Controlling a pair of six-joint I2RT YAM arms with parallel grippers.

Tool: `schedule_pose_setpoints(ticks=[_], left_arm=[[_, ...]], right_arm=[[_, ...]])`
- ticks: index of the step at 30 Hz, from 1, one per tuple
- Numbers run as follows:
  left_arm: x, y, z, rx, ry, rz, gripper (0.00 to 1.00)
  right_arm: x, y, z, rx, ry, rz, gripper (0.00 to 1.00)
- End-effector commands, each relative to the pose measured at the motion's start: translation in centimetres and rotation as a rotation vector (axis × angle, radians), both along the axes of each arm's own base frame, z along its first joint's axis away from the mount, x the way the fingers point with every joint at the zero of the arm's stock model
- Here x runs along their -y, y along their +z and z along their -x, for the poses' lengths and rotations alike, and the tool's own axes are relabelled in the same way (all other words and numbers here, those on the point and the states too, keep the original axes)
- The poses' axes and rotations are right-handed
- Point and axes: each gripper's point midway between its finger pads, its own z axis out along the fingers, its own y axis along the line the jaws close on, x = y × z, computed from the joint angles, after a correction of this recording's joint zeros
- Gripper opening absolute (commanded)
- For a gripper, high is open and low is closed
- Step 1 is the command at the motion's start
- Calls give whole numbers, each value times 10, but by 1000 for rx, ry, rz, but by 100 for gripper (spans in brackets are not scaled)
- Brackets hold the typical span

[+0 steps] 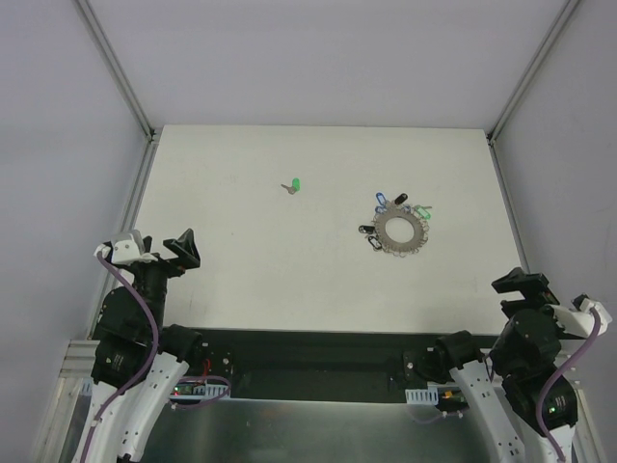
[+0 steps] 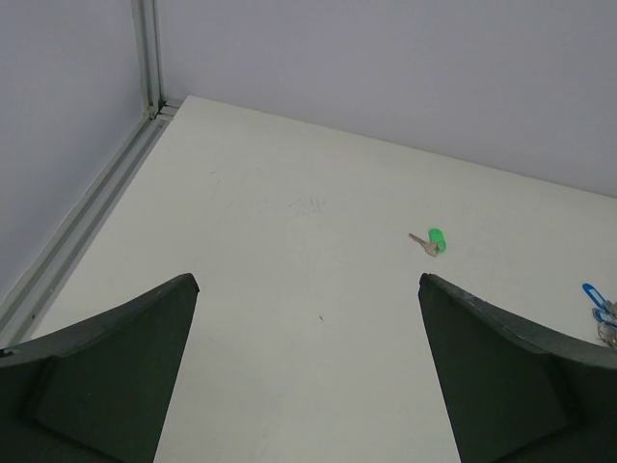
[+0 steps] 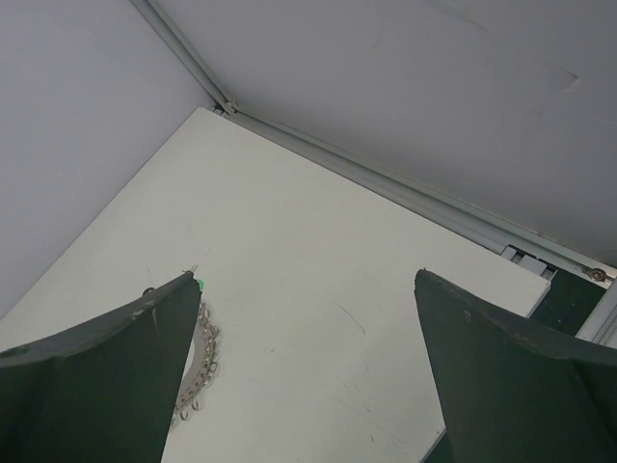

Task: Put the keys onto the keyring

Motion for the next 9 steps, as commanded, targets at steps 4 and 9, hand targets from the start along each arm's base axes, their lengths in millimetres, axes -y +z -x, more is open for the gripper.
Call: schedule_pose_setpoints(ticks=[4,9], left_arm=[[2,14,0,66,-15,22,99],[4,16,0,74,-27,21,99]], right_arm=[[-2,9,3,83,31,-19,96],[-5,9,0,85,51,-17,96]])
